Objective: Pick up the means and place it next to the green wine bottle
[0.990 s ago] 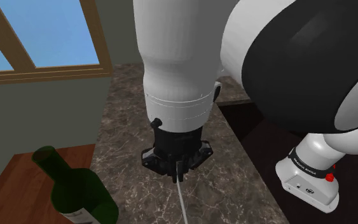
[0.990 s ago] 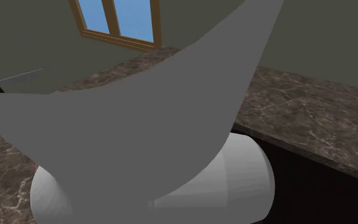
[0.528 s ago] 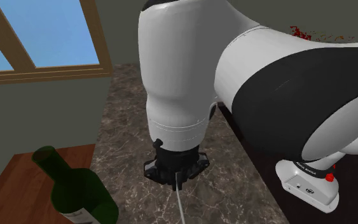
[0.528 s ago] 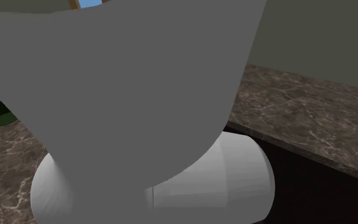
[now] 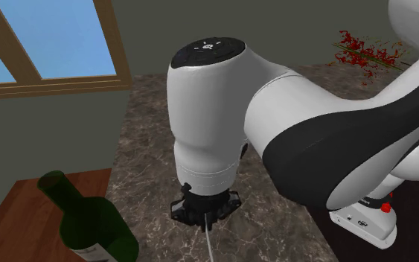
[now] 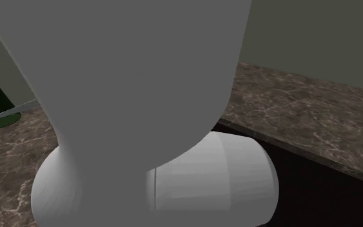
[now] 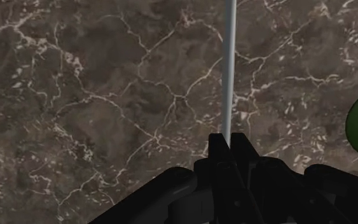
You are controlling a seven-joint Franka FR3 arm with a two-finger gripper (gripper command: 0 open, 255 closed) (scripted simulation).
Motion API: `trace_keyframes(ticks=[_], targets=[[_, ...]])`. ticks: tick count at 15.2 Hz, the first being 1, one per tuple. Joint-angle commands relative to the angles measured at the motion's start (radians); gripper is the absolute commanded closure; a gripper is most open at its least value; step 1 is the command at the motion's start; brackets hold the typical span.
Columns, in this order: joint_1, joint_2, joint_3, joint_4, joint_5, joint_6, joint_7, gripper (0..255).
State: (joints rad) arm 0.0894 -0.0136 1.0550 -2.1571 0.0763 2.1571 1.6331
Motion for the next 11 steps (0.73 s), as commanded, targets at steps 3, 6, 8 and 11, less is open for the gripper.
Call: trace_keyframes(ticks=[3,6,8,11], targets=[[0.004,0.045,0.003,-0.031,-0.046,0.055,0.031,255],[0.012,0.087,0.000,-0.049,-0.092,0.094,0.062,255],[0.020,0.116,-0.006,-0.060,-0.125,0.120,0.085,255],[0.037,0.159,-0.021,-0.075,-0.176,0.156,0.120,255]])
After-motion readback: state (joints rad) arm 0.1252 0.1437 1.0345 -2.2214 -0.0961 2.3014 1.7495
